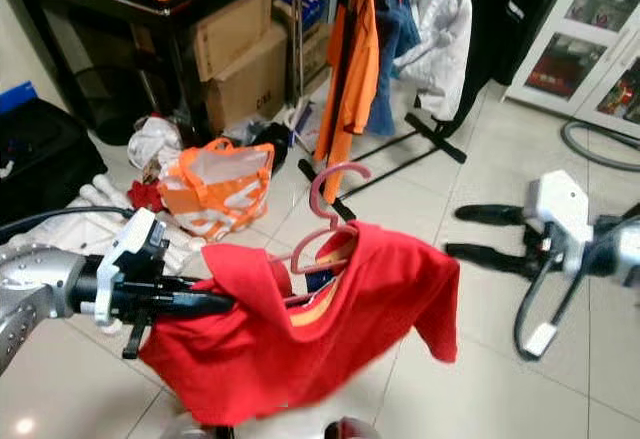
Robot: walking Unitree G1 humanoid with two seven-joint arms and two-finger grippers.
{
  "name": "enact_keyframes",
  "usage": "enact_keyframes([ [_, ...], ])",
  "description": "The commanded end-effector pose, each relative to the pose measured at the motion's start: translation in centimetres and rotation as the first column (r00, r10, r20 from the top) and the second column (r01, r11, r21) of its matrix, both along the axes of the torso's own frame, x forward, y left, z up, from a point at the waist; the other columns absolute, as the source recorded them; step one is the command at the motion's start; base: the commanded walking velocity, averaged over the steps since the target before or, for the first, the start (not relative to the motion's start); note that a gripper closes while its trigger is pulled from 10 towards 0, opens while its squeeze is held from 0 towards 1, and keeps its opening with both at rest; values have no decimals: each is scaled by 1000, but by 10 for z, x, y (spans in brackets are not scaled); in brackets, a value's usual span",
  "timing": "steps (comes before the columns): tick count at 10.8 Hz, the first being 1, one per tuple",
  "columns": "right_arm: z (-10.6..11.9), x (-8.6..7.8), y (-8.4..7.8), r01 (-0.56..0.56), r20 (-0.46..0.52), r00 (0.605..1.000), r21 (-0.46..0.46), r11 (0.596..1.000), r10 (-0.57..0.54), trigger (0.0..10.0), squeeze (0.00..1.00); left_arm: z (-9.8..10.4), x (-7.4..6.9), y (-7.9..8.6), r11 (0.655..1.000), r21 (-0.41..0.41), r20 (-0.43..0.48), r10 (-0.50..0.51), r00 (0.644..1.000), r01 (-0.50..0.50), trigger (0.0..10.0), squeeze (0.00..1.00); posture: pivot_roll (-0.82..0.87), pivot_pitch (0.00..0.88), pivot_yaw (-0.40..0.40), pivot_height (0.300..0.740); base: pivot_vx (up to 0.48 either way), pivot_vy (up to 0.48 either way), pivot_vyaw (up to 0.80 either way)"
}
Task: Hang hanger
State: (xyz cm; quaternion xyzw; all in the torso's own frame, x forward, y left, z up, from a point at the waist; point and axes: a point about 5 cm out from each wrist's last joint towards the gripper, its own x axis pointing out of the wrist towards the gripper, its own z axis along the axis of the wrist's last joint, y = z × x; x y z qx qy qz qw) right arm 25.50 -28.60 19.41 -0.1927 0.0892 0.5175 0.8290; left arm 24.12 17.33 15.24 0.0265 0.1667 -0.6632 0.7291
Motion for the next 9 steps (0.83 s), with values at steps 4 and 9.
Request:
enact_keyframes([
  [4,-16,-7,26,-40,-60,997,51,998,43,10000,0,6,5,-8,999,-20,44,-29,999,30,10000,0,-120,100,-34,740,0,0,0],
  [9,-21,14,45,-18,-31,999,79,997,20,10000,0,8,5,-13,998,-31,50,-53,997,54,10000,0,-121,101,-25,740,0,0,0],
])
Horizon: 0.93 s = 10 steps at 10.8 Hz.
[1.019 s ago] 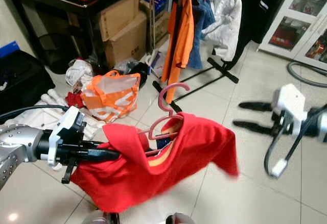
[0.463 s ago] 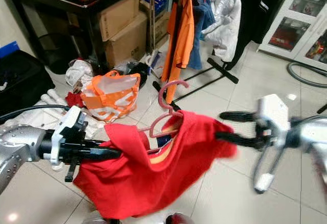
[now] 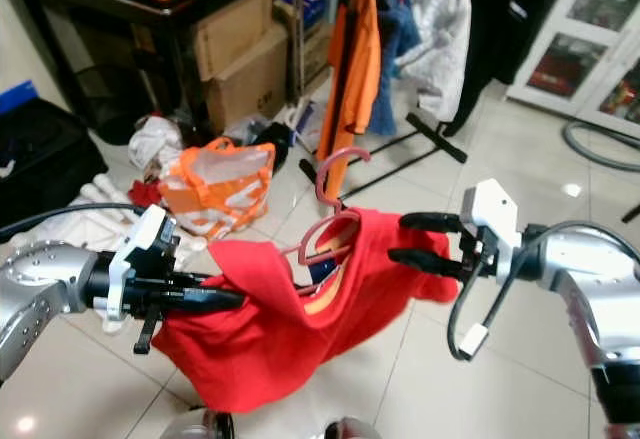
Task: Hang hanger
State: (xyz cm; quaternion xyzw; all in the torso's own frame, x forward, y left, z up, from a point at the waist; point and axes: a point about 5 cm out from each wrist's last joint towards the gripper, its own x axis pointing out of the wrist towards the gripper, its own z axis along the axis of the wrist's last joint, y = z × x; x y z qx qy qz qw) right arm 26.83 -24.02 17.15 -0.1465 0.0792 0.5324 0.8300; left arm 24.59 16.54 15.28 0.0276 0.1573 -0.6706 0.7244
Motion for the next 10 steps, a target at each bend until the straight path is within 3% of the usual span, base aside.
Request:
enact_keyframes([
  [1,2,2,0,5,11,1000,-10,1000,-5,10000,0,7,1,-5,999,-19,36,-36,999,36,10000,0,-121,101,-25,740,0,0,0],
  [7,5,8,-9,37,22,999,-20,999,-36,10000,0,6,-3,-6,999,-14,33,-38,999,39,10000,0,-115,106,-32,740,0,0,0],
  [8,-3,7,-10,33,5,999,-71,997,-33,4118,0,6,-2,-6,999,-16,33,-41,999,41,10000,0,-115,108,-33,740,0,0,0],
  [9,-5,7,-11,37,1,999,-76,996,-37,0,0,6,-2,-7,999,-16,33,-40,999,41,10000,0,-115,108,-32,740,0,0,0],
  [10,-5,8,-14,44,-5,999,-73,996,-44,0,0,7,-2,-7,999,-18,34,-41,999,42,10000,0,-115,109,-31,740,0,0,0],
])
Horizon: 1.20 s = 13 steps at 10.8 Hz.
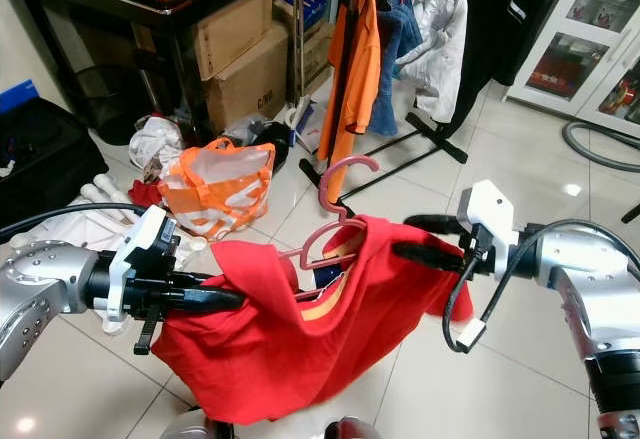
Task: Hang hanger
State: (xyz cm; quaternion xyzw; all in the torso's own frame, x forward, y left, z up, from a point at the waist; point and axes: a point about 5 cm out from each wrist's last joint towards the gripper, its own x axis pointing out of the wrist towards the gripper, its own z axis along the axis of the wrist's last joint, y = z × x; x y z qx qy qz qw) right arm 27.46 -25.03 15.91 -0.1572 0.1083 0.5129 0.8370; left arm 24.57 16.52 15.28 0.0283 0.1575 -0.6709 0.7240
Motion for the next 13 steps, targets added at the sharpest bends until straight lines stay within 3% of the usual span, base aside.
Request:
enact_keyframes([
  [1,8,2,-5,3,22,1000,-19,1000,-2,0,0,7,-2,-6,999,-20,35,-40,999,41,10000,0,-115,109,-30,740,0,0,0],
  [8,9,6,-2,0,-13,1000,16,1000,1,0,0,4,-3,-7,999,10,51,-44,998,44,10000,0,-117,106,-33,740,0,0,0],
  [9,9,7,-2,-2,-13,1000,15,1000,2,0,0,4,-3,-5,999,26,65,-40,997,38,10000,1000,-113,103,-33,740,0,0,0],
  [13,9,9,-1,9,-3,1000,29,1000,-9,0,0,13,2,10,998,53,120,15,993,-21,10000,1000,-108,93,-32,740,0,0,0],
])
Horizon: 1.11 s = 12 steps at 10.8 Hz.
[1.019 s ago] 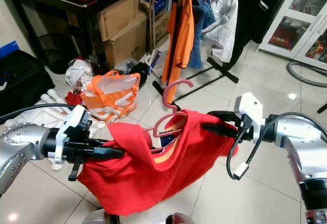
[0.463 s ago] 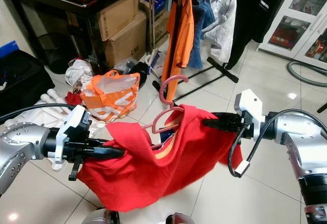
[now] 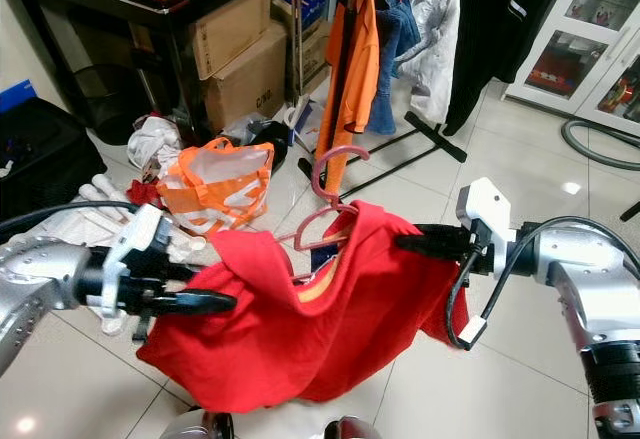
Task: Hang hanger
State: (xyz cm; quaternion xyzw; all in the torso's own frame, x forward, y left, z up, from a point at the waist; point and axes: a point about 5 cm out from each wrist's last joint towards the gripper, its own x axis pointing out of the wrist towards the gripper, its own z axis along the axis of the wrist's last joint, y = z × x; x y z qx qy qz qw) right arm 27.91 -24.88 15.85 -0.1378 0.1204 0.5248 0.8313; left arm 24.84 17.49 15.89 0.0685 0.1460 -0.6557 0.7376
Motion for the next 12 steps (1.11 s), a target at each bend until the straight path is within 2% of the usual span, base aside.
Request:
enact_keyframes([
  [1,9,5,-3,28,41,999,10,1000,-28,0,0,8,1,2,1000,7,49,0,999,0,10000,1000,-107,93,-32,740,0,0,0],
  [5,21,5,2,21,47,999,112,993,-26,0,20,2,6,17,997,19,33,76,997,-77,10000,1000,-100,92,-32,740,0,0,0],
  [6,25,4,4,6,54,998,130,992,-13,0,16,-5,11,31,990,46,24,133,991,-134,10000,1000,-99,92,-33,740,0,0,0],
  [7,28,2,6,-13,62,998,135,991,5,0,16,-15,17,52,973,89,13,214,977,-214,10000,1000,-101,92,-34,740,0,0,0],
  [8,31,-2,11,-47,68,997,130,990,38,0,12,-23,28,86,928,147,38,340,940,-342,10000,1000,-105,93,-35,740,0,0,0],
  [9,32,-4,11,-53,66,997,128,990,44,0,12,-17,33,102,902,166,65,393,917,-398,10000,1000,-109,95,-36,740,0,0,0],
  [10,32,-6,11,-55,63,997,128,990,47,0,12,-3,42,117,869,165,128,451,884,-467,10000,1000,-110,96,-35,740,0,0,0],
  [11,33,-7,13,-62,62,997,133,989,54,0,12,9,50,124,852,147,187,475,860,-503,10000,1000,-115,97,-31,740,0,0,0],
  [12,34,-8,14,-65,65,996,140,988,57,0,16,17,55,123,854,125,224,472,853,-505,10000,1000,-117,97,-30,740,0,0,0],
])
